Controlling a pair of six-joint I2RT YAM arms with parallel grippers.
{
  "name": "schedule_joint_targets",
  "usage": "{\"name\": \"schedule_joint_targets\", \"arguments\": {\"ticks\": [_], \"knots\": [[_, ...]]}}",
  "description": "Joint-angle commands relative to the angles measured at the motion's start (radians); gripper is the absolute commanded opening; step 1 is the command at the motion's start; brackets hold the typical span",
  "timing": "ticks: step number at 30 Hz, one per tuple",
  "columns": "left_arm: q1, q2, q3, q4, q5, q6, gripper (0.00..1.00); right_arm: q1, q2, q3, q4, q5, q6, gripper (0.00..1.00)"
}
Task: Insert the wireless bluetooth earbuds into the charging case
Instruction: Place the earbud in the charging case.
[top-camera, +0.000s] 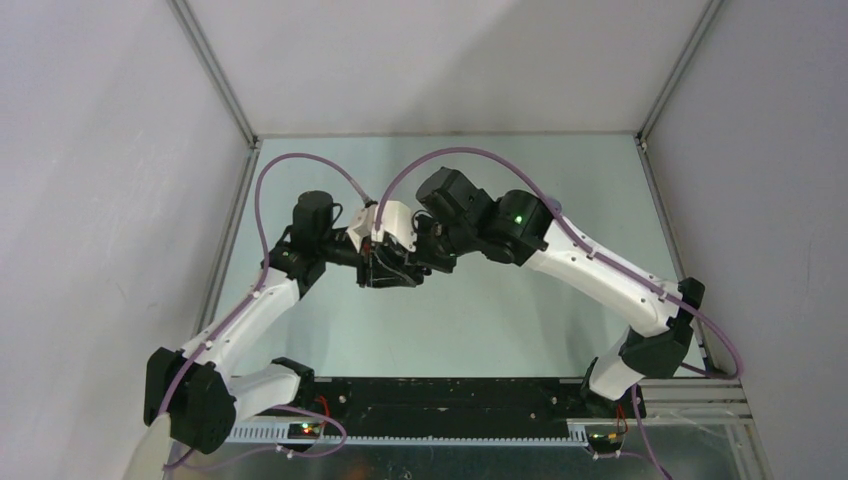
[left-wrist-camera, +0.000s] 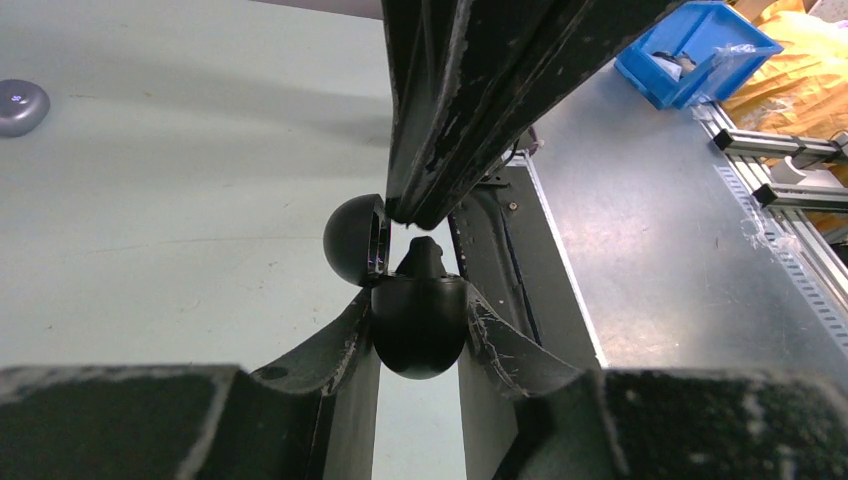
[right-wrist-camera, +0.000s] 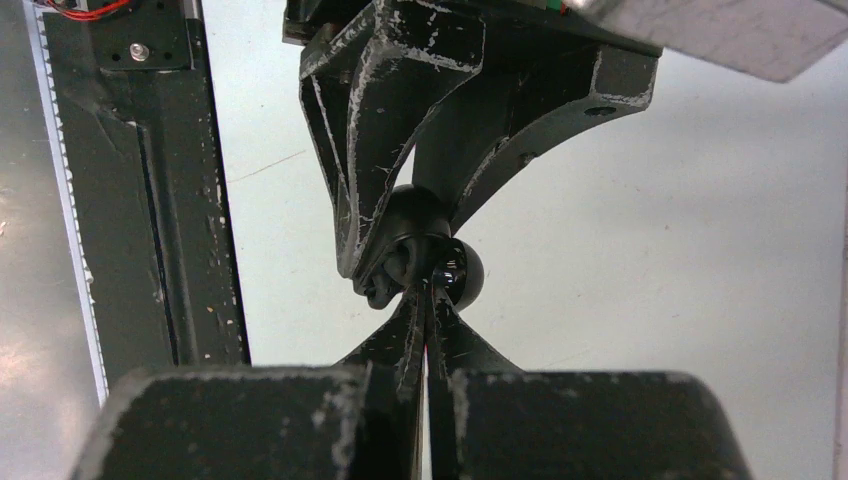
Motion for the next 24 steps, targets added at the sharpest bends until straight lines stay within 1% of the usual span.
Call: {"name": "schedule_joint_targets", "arguments": {"ticks": [1, 5, 8, 10, 13, 17, 19, 24], "knots": [[-0.006, -0.021, 0.044, 0.035, 0.025, 0.024, 0.0, -0.009, -0.027, 0.079, -0.048, -0.003, -0.021, 0.0], [-0.006, -0.022, 0.044, 0.035, 0.024, 0.025, 0.0, -0.049, -0.074, 0.101, -0.064, -0.055, -0.025, 0.0], [-0.006, -0.024, 0.043, 0.035, 0.023, 0.027, 0.0, -0.115, -0.109, 0.074, -0.037, -0.107, -0.012, 0.01], [-0.006, -0.024, 0.044, 0.035, 0.025, 0.028, 0.0, -0.163, -0.128, 0.025, 0.019, -0.125, 0.003, 0.03], [-0.006, -0.026, 0.047, 0.029, 0.027, 0.029, 0.0, -0.237, -0.14, -0.07, 0.114, -0.13, 0.027, 0.1], [-0.007, -0.039, 0.052, 0.015, 0.027, 0.039, 0.0, -0.31, -0.146, -0.188, 0.218, -0.19, 0.066, 0.12], [-0.007, -0.042, 0.055, 0.005, 0.026, 0.048, 0.0, -0.322, -0.14, -0.233, 0.249, -0.248, 0.076, 0.12], [-0.006, -0.043, 0.056, 0.001, 0.023, 0.05, 0.0, -0.306, -0.097, -0.24, 0.226, -0.344, 0.074, 0.12]]}}
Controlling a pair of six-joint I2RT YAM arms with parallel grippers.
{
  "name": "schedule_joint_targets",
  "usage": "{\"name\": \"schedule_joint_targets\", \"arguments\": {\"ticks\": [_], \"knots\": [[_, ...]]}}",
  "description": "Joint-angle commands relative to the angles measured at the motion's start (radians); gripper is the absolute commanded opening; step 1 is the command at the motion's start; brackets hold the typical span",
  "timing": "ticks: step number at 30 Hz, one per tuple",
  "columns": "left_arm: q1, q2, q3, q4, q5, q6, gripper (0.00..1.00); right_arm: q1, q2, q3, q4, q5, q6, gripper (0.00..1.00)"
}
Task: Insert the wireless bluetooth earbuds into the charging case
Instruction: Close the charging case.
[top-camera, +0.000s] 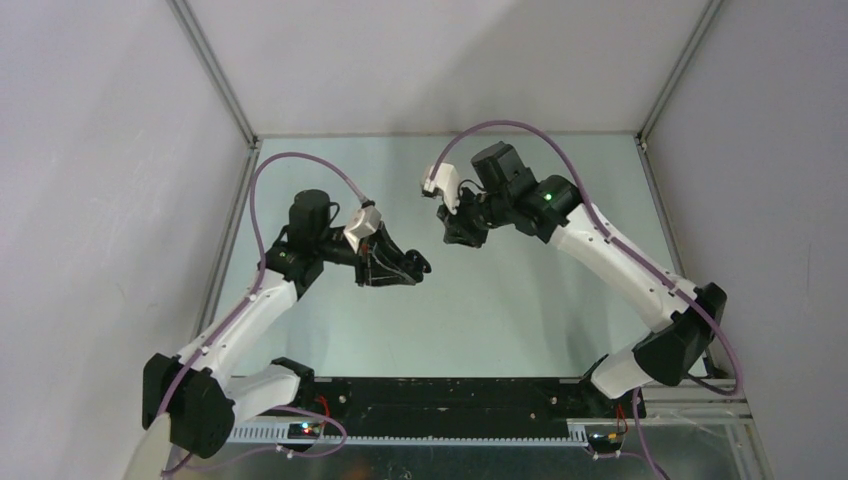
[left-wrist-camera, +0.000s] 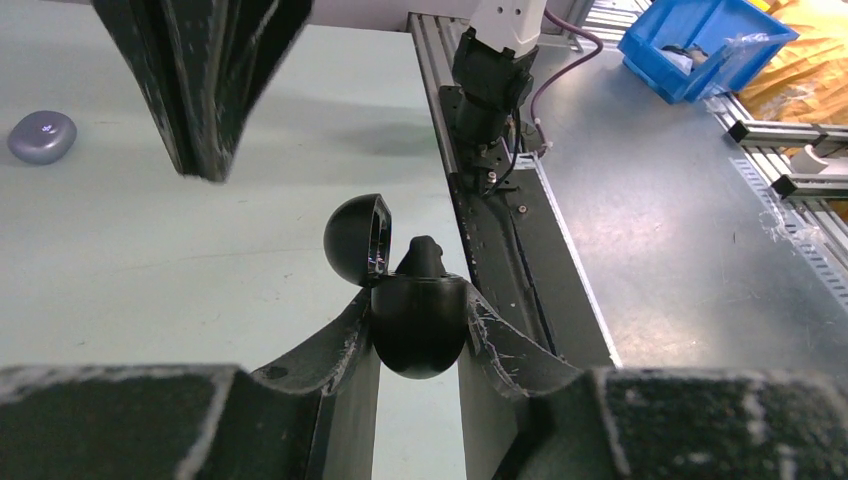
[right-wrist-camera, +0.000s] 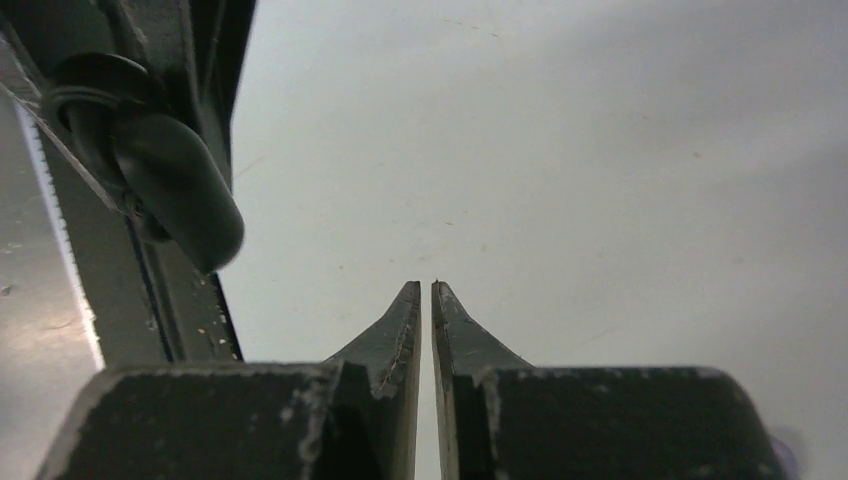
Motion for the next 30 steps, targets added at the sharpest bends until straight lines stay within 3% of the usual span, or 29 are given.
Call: {"name": "schedule_joint_targets", "arguments": {"ticks": [1, 17, 23, 30], "knots": [[-0.006, -0.023, 0.042, -0.001, 0.023, 0.03, 0.0, 0.031, 0.02, 0.012, 0.053, -0.127, 0.01, 0.12], [-0.006, -0.021, 0.043, -0.014, 0.025, 0.046, 0.0, 0.111, 0.041, 0.058, -0.062, -0.218, -0.055, 0.1], [-0.006, -0.017, 0.043, -0.017, 0.016, 0.047, 0.0, 0.115, 0.014, 0.097, -0.172, -0.364, -0.138, 0.1], [-0.006, -0.012, 0.044, -0.017, 0.014, 0.048, 0.0, 0.109, -0.003, 0.09, -0.059, -0.146, -0.028, 0.14]]}}
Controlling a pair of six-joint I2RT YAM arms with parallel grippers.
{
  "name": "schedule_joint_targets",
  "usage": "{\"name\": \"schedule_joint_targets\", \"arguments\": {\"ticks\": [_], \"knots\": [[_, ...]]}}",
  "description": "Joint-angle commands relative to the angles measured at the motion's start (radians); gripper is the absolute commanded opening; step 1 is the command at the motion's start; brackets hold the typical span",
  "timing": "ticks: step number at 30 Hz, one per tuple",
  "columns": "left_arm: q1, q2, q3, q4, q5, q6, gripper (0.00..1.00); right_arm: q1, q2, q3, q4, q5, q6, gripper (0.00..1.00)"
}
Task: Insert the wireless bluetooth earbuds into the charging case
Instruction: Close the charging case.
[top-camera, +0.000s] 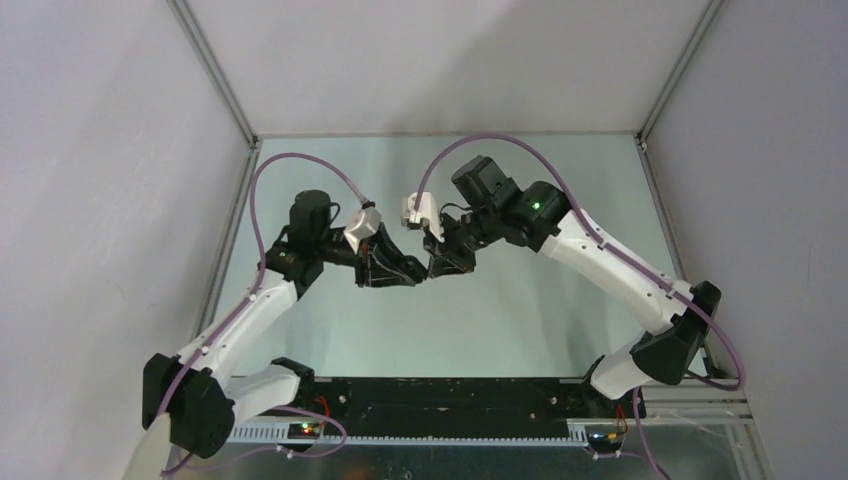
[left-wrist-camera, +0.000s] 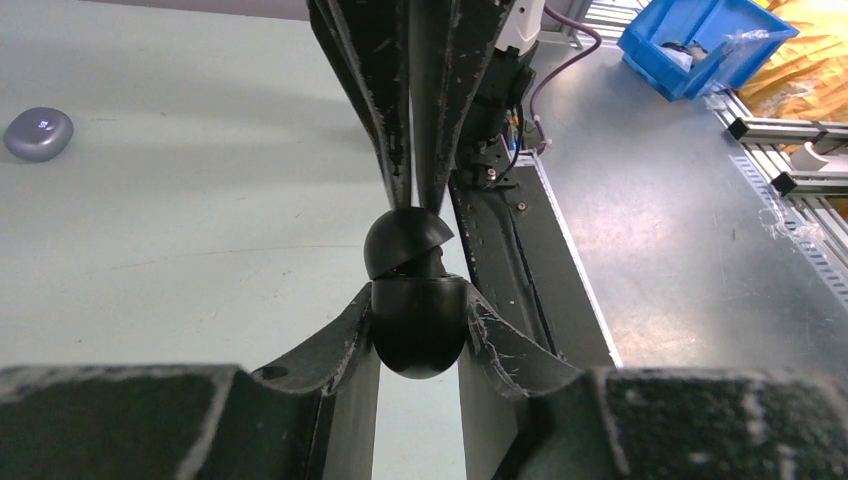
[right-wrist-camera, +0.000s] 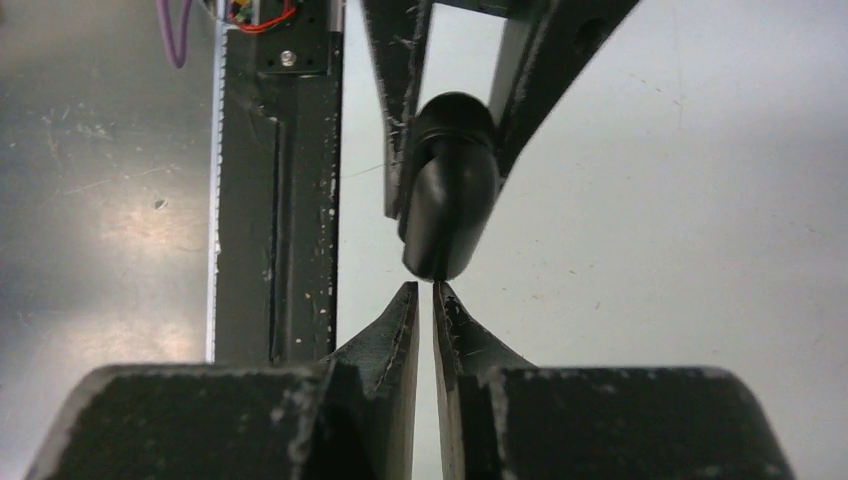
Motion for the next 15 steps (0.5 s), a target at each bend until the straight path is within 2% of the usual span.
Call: {"name": "schedule_joint_targets", "arguments": {"ticks": [1, 7, 12, 15], "knots": [[-0.006, -0.009, 0.043, 0.004, 0.012, 0.026, 0.0, -0.006, -0.04, 0.026, 0.109, 0.114, 0.074, 0.15], [-0.006, -0.003, 0.044, 0.006, 0.015, 0.027, 0.0, 0.023, -0.022, 0.009, 0.171, 0.196, 0.124, 0.15], [-0.006, 0.0, 0.042, 0.005, 0.002, 0.027, 0.0, 0.075, 0.006, 0.034, 0.092, 0.105, 0.062, 0.15], [-0.007, -0.001, 0.041, 0.006, -0.007, 0.027, 0.04, 0.099, 0.011, 0.06, 0.033, 0.046, 0.036, 0.15]]}}
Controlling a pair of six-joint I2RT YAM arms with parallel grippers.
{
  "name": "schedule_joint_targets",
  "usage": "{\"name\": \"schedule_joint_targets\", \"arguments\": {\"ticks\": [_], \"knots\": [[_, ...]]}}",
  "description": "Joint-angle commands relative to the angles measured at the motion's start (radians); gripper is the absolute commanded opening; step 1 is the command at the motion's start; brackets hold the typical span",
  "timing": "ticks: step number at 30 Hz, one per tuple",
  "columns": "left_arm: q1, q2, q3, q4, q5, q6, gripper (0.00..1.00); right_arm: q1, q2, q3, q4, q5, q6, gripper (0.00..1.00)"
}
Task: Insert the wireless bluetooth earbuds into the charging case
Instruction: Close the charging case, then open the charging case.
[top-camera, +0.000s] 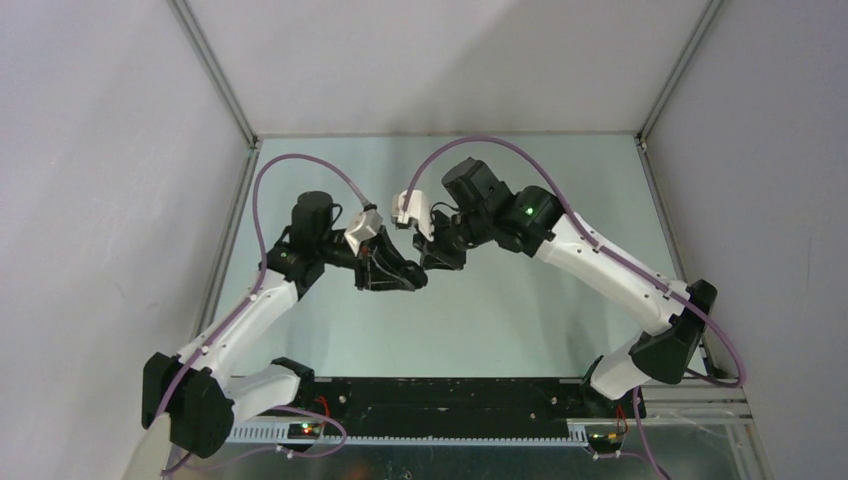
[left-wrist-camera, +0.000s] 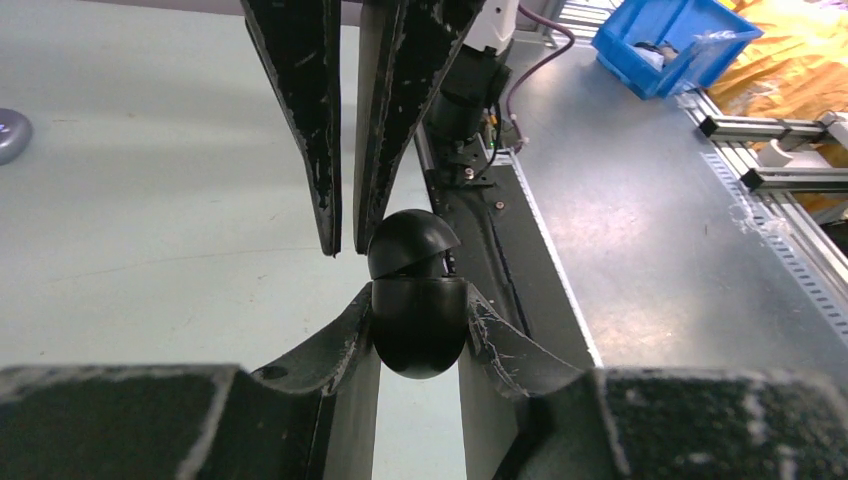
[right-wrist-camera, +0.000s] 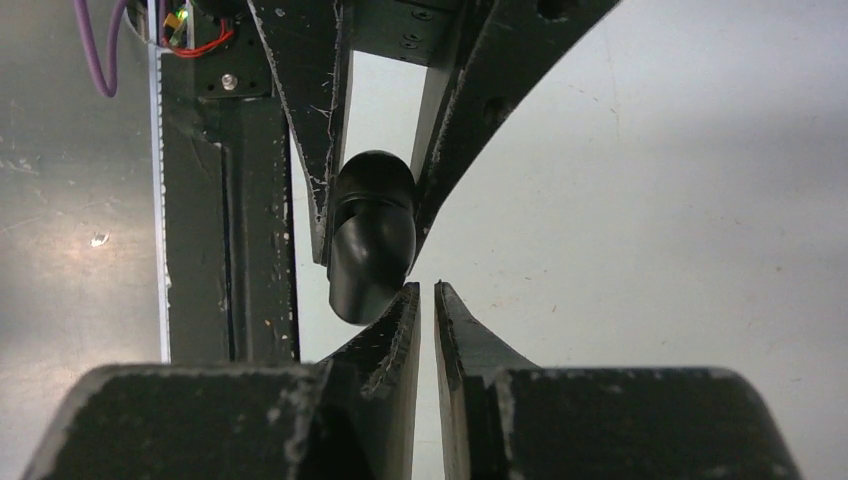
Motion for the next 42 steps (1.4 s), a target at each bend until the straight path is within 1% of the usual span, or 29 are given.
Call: {"name": "schedule_joint_targets", "arguments": {"ticks": [1, 5, 9, 12, 15, 16, 18, 20, 21, 22, 23, 25, 26, 30, 33, 35, 37, 38, 41, 42], "knots": [[-0.004, -0.004, 0.041, 0.022, -0.029, 0.025, 0.05, 0.045, 0.008, 0.06, -0.075, -0.125, -0.033, 0.15], [-0.003, -0.004, 0.04, 0.026, -0.04, 0.023, 0.11, 0.039, -0.002, 0.079, -0.094, -0.13, -0.032, 0.15], [-0.003, -0.002, 0.039, 0.044, -0.079, 0.002, 0.14, 0.023, -0.009, 0.078, -0.087, -0.152, -0.016, 0.17], [-0.004, -0.002, 0.031, 0.086, -0.119, -0.041, 0.13, 0.009, -0.01, 0.075, -0.073, -0.154, 0.004, 0.19], [-0.003, -0.004, 0.028, 0.102, -0.112, -0.055, 0.07, -0.014, -0.014, 0.073, -0.06, -0.125, 0.01, 0.22], [-0.003, -0.005, 0.027, 0.104, -0.105, -0.056, 0.06, -0.024, -0.018, 0.073, -0.06, -0.138, 0.01, 0.23], [-0.003, -0.007, 0.026, 0.104, -0.096, -0.053, 0.04, -0.077, -0.039, 0.074, -0.059, -0.201, 0.013, 0.27], [-0.003, -0.005, 0.025, 0.106, -0.088, -0.052, 0.03, -0.107, -0.059, 0.07, -0.065, -0.273, 0.014, 0.35], [-0.003, -0.005, 0.024, 0.106, -0.085, -0.051, 0.03, -0.111, -0.063, 0.068, -0.067, -0.311, 0.01, 0.42], [-0.003, -0.004, 0.024, 0.106, -0.085, -0.052, 0.03, -0.114, -0.071, 0.063, -0.074, -0.323, 0.006, 0.46], [-0.004, -0.005, 0.024, 0.106, -0.085, -0.052, 0.03, -0.11, -0.072, 0.061, -0.076, -0.336, -0.003, 0.52], [-0.003, -0.007, 0.023, 0.106, -0.085, -0.052, 0.03, -0.094, -0.075, 0.051, -0.081, -0.32, -0.016, 0.59], [-0.003, -0.007, 0.024, 0.106, -0.084, -0.052, 0.03, -0.076, -0.069, 0.045, -0.082, -0.307, -0.023, 0.6], [-0.003, -0.01, 0.025, 0.104, -0.083, -0.052, 0.02, -0.027, -0.036, 0.036, -0.081, -0.207, -0.037, 0.62], [-0.003, -0.011, 0.025, 0.103, -0.079, -0.05, 0.02, 0.0, -0.016, 0.024, -0.039, -0.071, -0.024, 0.62], [-0.003, -0.011, 0.025, 0.101, -0.078, -0.048, 0.02, 0.003, -0.015, 0.007, -0.01, -0.011, -0.014, 0.6], [-0.003, -0.011, 0.025, 0.1, -0.077, -0.047, 0.02, 0.001, -0.018, -0.004, 0.009, 0.029, -0.009, 0.58], [-0.003, -0.011, 0.024, 0.099, -0.076, -0.045, 0.02, 0.0, -0.021, -0.006, 0.013, 0.041, -0.008, 0.54], [-0.003, -0.009, 0.025, 0.098, -0.075, -0.044, 0.02, 0.0, -0.032, -0.014, 0.021, 0.053, -0.013, 0.49], [-0.003, -0.009, 0.025, 0.098, -0.074, -0.045, 0.02, 0.001, -0.034, -0.017, 0.025, 0.069, -0.014, 0.44]]}}
